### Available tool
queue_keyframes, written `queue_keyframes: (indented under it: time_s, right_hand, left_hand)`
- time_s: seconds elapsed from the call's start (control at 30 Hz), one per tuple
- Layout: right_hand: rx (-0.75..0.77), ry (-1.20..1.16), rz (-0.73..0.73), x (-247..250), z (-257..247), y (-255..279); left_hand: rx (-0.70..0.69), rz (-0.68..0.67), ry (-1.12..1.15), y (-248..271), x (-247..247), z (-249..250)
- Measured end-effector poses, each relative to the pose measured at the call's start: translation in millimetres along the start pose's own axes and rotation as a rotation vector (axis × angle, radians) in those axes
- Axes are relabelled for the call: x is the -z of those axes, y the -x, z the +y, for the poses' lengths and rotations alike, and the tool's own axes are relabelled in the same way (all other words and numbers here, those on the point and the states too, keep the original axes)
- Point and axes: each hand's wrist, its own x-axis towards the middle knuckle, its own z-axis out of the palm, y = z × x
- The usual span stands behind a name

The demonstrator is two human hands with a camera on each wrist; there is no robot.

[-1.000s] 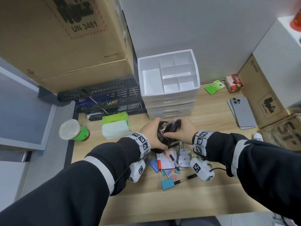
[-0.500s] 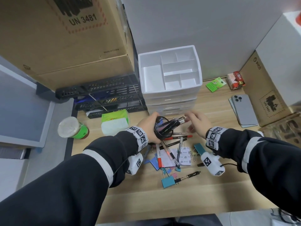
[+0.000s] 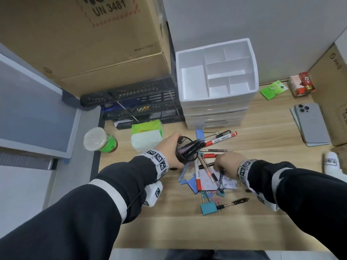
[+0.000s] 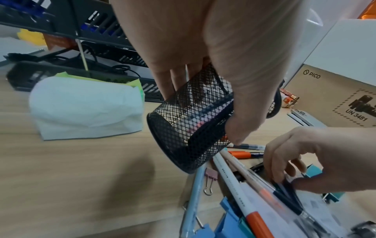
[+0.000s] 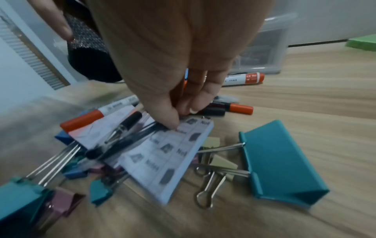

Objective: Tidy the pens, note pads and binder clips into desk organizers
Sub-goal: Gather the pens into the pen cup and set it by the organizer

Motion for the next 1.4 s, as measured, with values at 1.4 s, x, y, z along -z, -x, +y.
queue_keyframes:
  time_s: [1.4]
  right_hand:
    - [-0.172,0.167,-0.099,27,34,-11]
  left_hand:
    - [0.06,-0.122,-0.067,-19,-3,4]
